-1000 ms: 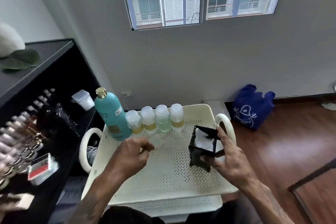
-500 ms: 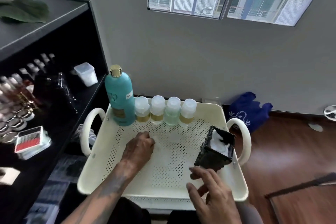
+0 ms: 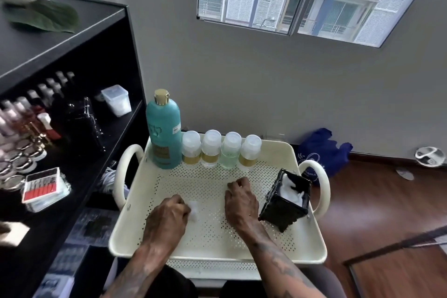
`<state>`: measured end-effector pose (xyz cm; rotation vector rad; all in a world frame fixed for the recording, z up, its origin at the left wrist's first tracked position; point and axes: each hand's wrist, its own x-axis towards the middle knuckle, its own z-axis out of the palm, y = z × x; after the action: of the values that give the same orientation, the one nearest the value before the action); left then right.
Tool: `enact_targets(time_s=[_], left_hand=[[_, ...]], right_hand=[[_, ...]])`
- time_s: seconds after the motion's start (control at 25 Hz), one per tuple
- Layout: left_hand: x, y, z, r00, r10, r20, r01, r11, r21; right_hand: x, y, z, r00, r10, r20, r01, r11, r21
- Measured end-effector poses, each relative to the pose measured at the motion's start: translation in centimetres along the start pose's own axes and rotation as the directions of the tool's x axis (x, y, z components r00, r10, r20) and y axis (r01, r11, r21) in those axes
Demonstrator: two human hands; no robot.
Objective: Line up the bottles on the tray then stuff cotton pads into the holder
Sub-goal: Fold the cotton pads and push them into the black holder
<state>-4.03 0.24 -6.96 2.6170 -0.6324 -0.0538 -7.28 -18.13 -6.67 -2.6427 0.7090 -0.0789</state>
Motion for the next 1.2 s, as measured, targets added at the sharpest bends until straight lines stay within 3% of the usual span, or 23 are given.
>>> enact_targets(time_s=[0.2, 0.32, 0.44, 0.52, 0.6, 0.68, 0.76, 0.88, 0.96, 1.08, 1.16, 1.2], left_hand=[[0.1, -0.2, 0.1, 1.0, -0.01, 0.008, 0.01, 1.0, 0.019], [0.0, -0.7, 0.2, 1.0, -0.001, 0.016, 0.001, 1.0, 0.028], [0.1, -0.7, 0.6, 1.0, -0.009, -0.006, 0.009, 1.0, 0.03], [0.3, -0.8, 1.1, 1.0, -0.008, 0.005, 0.008, 0.999, 0.037], [0.5, -1.1, 1.6, 1.0, 0.006, 0.021, -0.006, 1.0, -0.007], [0.5, -1.8, 2.0, 1.0, -0.004, 0.028, 0.005, 0.999, -0.034], [0.5, -1.9, 2.1, 1.0, -0.02, 0.013, 0.02, 1.0, 0.01], [0.6, -1.6, 1.9, 1.0, -0.015, -0.001, 0.015, 1.0, -0.003], [0.5, -1.4, 1.7, 1.0, -0.013, -0.002, 0.013, 1.0, 0.014], [0.2, -0.8, 1.0, 1.0, -0.014, 0.005, 0.014, 1.0, 0.014], [0.0, -0.1, 0.2, 1.0, -0.02, 0.003, 0.02, 0.999, -0.035], [-0.1, 0.4, -0.3, 0.999, -0.031, -0.008, 0.03, 0.995, -0.094]], right_hand=[[-1.6, -0.2, -0.2, 0.999, -0.022, 0.028, 0.024, 0.996, -0.082], [-4.8, -0.7, -2.0, 0.986, -0.154, 0.058, 0.152, 0.988, 0.029], [-8.7, 0.9, -6.7, 0.928, -0.287, -0.238, 0.345, 0.904, 0.254], [-9.5, 3.1, -11.1, 0.821, -0.281, -0.498, 0.435, 0.871, 0.227], [-9.0, 5.2, -14.9, 0.745, -0.244, -0.621, 0.416, 0.898, 0.147], [-7.8, 6.5, -16.4, 0.761, -0.243, -0.602, 0.331, 0.943, 0.037], [-6.9, 7.4, -15.8, 0.838, -0.284, -0.465, 0.259, 0.959, -0.118], [-6.5, 9.0, -13.9, 0.926, -0.305, -0.222, 0.251, 0.937, -0.244], [-6.2, 9.8, -13.5, 0.92, -0.343, -0.188, 0.287, 0.919, -0.271], [-6.6, 10.1, -13.3, 0.881, -0.344, -0.324, 0.314, 0.939, -0.143], [-6.8, 10.7, -12.9, 0.879, -0.23, -0.418, 0.277, 0.959, 0.055], [-6.8, 11.0, -12.8, 0.911, -0.161, -0.379, 0.239, 0.956, 0.168]])
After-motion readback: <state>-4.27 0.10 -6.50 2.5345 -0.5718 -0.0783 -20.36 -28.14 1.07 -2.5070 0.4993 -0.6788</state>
